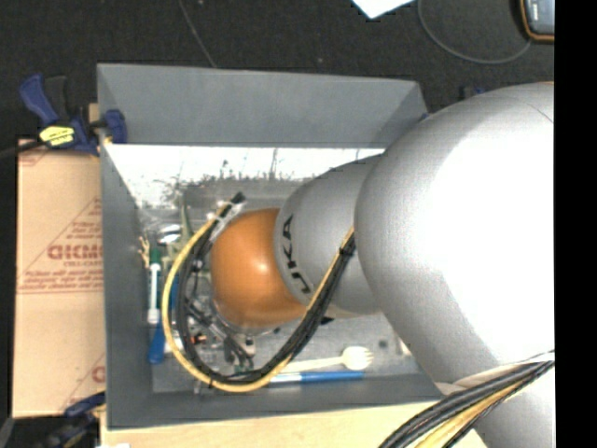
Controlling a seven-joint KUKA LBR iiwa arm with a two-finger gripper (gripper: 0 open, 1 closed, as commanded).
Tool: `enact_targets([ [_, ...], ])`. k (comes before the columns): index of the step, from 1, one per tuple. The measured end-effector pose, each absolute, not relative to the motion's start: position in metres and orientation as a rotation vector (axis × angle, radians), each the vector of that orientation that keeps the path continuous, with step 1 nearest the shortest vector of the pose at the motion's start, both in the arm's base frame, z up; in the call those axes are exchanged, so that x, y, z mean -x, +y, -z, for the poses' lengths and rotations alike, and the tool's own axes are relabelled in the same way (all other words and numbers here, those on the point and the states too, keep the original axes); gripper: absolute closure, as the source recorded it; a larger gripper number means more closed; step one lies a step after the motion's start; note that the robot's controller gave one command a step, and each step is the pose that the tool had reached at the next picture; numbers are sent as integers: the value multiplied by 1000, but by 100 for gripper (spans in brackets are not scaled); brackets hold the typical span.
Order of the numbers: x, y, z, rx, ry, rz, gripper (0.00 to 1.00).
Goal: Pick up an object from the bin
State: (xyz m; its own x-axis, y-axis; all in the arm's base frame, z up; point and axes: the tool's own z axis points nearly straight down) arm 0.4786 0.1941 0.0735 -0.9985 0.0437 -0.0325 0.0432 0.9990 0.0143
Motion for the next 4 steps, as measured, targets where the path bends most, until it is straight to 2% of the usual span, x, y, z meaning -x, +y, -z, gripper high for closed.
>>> enact_targets([
  [1,-514,155,-70,-993,2956,-21,100],
  [2,-513,155,-71,-995,2956,-21,100],
  [3,-511,154,-100,-995,2966,-12,100],
  [4,-513,154,-143,-989,2961,-18,100],
])
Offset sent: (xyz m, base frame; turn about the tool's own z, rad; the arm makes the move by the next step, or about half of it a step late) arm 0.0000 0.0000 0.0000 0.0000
